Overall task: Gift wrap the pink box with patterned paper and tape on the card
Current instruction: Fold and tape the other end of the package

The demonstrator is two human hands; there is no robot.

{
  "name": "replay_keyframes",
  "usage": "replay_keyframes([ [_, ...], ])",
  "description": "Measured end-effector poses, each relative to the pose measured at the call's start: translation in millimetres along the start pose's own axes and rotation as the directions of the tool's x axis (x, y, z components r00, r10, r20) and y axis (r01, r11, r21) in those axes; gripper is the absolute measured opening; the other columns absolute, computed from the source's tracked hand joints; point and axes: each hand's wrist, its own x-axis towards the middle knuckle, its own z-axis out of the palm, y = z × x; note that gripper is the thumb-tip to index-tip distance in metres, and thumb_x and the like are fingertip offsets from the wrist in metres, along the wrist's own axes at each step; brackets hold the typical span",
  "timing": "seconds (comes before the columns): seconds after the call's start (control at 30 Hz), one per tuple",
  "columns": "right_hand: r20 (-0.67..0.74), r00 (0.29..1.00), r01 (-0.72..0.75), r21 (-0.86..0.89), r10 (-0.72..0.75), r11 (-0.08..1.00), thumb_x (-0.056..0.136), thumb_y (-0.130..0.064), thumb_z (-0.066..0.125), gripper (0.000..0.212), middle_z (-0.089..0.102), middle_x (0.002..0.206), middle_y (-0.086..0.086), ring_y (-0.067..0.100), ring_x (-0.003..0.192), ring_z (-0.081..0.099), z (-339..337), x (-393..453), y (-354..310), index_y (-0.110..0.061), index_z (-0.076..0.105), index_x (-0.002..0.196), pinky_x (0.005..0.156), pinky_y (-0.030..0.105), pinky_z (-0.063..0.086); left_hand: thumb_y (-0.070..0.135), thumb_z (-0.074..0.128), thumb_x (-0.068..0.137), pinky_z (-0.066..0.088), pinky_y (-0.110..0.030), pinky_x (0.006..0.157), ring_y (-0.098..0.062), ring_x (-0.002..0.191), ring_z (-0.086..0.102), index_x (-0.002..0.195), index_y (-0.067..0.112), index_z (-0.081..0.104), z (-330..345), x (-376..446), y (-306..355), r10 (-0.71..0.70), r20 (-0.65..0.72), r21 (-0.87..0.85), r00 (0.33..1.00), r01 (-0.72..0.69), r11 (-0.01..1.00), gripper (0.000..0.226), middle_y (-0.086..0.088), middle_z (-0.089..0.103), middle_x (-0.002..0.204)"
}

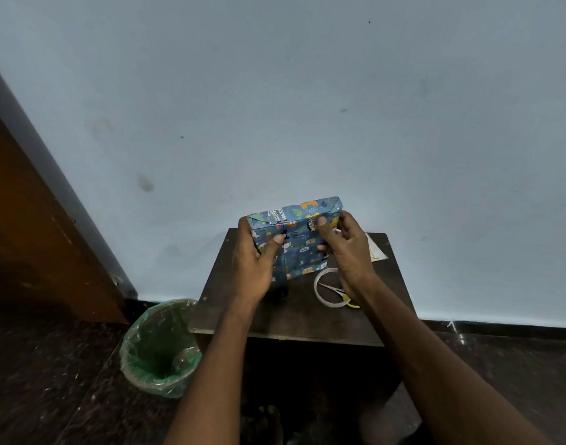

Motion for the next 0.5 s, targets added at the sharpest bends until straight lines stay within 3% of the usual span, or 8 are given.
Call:
replay_keyframes([
  [0.13, 0.037, 0.998, -0.054, 0.051, 0.053, 0.997, 0.1, -0.041, 0.063, 0.038, 0.074, 0.122, 0.0, 0.014, 0.098, 0.07, 0.7, 4.5, -0.2, -0.02, 0.066, 0.132, 0.075, 0.031, 0.057, 0.019, 0.066, 0.105, 0.05, -0.016, 0.079, -0.007, 0.1, 0.069, 0.132, 0.016, 0.052, 6.0, 2.4, -1.9, 0.054, -0.08, -0.05, 0.995, -0.058, 0.997, 0.03, -0.001, 0.071, 0.122],
  [0.23, 0.13, 0.982, -0.13, -0.078, 0.14, 0.988, 0.094, -0.024, 0.077, 0.045, 0.076, 0.119, -0.002, 0.017, 0.104, 0.074, -4.3, 4.8, 9.0, -0.024, 0.062, 0.136, 0.074, 0.03, 0.058, 0.02, 0.066, 0.106, 0.059, -0.031, 0.087, -0.013, 0.105, 0.072, 0.133, 0.014, 0.053, 10.0, 5.2, -8.2, -0.036, -0.15, -0.23, 0.988, 0.001, 0.973, 0.031, -0.005, 0.072, 0.124],
  [0.33, 0.175, 0.972, -0.109, -0.245, 0.154, 0.963, 0.088, -0.016, 0.084, 0.044, 0.077, 0.116, -0.003, 0.021, 0.107, 0.074, -8.3, 2.5, 20.3, -0.02, 0.066, 0.127, 0.083, 0.038, 0.062, 0.013, 0.06, 0.108, 0.058, -0.023, 0.078, -0.004, 0.097, 0.073, 0.136, 0.004, 0.05, 10.4, 9.2, -8.5, -0.117, -0.202, -0.372, 0.972, 0.035, 0.928, 0.031, -0.005, 0.071, 0.117],
  [0.5, 0.115, 0.976, -0.145, -0.301, 0.186, 0.943, 0.086, -0.025, 0.085, 0.036, 0.077, 0.114, -0.008, 0.016, 0.105, 0.074, -5.1, -0.3, 28.5, -0.028, 0.069, 0.118, 0.094, 0.049, 0.061, 0.008, 0.06, 0.108, 0.057, -0.019, 0.075, -0.001, 0.09, 0.072, 0.134, 0.0, 0.049, 11.6, 10.0, -9.4, -0.139, -0.234, -0.435, 0.962, 0.025, 0.9, 0.03, -0.005, 0.069, 0.114],
])
